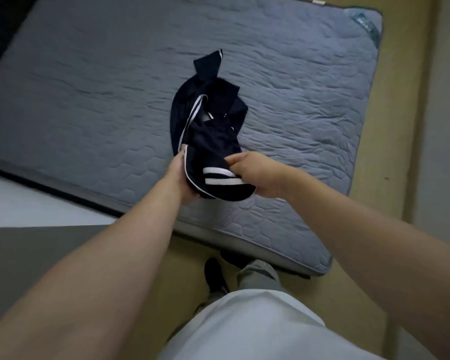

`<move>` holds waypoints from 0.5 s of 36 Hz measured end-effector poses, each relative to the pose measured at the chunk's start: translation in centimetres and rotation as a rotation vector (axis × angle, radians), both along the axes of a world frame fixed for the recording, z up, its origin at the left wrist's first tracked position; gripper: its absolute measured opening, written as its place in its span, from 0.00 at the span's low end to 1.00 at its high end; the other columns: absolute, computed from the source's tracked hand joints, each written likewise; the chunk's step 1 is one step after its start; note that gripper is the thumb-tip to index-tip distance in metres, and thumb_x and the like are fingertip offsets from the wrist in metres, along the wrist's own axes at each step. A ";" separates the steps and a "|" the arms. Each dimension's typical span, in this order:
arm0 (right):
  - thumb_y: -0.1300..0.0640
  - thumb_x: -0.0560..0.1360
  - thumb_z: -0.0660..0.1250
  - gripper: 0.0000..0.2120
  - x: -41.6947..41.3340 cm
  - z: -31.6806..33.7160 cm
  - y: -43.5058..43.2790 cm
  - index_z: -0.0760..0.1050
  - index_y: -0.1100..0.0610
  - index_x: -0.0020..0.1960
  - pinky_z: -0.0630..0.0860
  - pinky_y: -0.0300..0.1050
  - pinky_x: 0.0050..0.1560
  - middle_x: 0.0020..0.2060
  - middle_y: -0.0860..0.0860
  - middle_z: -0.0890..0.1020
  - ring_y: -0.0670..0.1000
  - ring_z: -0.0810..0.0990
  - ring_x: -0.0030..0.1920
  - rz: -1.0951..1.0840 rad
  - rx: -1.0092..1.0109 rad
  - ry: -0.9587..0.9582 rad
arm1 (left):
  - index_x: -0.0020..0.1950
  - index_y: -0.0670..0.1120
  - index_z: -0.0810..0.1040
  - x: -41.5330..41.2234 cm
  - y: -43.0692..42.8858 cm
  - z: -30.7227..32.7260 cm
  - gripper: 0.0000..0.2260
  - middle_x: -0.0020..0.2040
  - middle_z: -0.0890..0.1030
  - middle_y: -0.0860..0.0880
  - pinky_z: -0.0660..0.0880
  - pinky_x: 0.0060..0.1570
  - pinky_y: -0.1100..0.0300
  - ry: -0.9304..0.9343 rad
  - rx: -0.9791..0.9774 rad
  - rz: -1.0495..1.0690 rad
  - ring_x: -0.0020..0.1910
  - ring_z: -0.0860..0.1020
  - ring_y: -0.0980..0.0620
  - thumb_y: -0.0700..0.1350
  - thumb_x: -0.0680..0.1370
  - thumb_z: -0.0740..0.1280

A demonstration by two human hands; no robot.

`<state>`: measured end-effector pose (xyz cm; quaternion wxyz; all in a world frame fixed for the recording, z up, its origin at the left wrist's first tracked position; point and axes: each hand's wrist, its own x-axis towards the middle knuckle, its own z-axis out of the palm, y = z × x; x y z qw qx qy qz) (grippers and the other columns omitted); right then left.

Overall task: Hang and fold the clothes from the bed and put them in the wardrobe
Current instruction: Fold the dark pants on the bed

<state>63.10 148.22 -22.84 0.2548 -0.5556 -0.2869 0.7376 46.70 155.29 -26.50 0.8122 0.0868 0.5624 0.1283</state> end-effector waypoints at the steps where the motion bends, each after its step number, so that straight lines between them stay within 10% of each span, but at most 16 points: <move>1: 0.71 0.77 0.55 0.23 -0.5 0.7 -0.7 0.85 0.53 0.42 0.80 0.42 0.39 0.40 0.52 0.86 0.50 0.83 0.38 0.042 0.015 -0.082 | 0.65 0.38 0.77 -0.5 -0.4 0.4 0.33 0.60 0.80 0.35 0.71 0.63 0.44 -0.036 -0.008 -0.014 0.58 0.80 0.37 0.66 0.80 0.54; 8: 0.65 0.77 0.56 0.22 -3.8 3.9 -6.4 0.83 0.49 0.59 0.78 0.48 0.55 0.51 0.51 0.85 0.54 0.82 0.52 0.326 0.075 -0.619 | 0.45 0.36 0.80 -3.8 -1.9 3.9 0.09 0.37 0.85 0.41 0.79 0.36 0.55 0.149 0.225 -0.141 0.32 0.84 0.44 0.38 0.76 0.62; 12: 0.56 0.82 0.61 0.11 -6.2 3.9 -9.1 0.80 0.48 0.57 0.80 0.48 0.47 0.52 0.51 0.83 0.53 0.81 0.48 0.129 -0.013 -0.560 | 0.34 0.38 0.80 -5.3 -1.4 6.9 0.08 0.32 0.82 0.43 0.78 0.26 0.60 0.071 0.330 -0.066 0.26 0.81 0.45 0.35 0.67 0.61; 15: 0.42 0.84 0.56 0.20 -7.9 3.7 -10.1 0.76 0.53 0.65 0.81 0.52 0.50 0.53 0.55 0.82 0.55 0.81 0.47 -0.234 -0.175 -0.267 | 0.34 0.37 0.82 -6.3 -1.8 10.0 0.11 0.38 0.83 0.42 0.80 0.35 0.59 -0.115 0.395 -0.040 0.33 0.82 0.43 0.38 0.60 0.60; 18: 0.32 0.81 0.49 0.35 -8.8 3.2 -9.8 0.77 0.59 0.63 0.81 0.51 0.49 0.54 0.59 0.85 0.59 0.84 0.52 -0.487 -0.305 0.035 | 0.59 0.42 0.74 -7.1 -2.5 12.8 0.26 0.58 0.73 0.39 0.74 0.59 0.48 -0.240 0.442 -0.062 0.54 0.75 0.38 0.39 0.60 0.62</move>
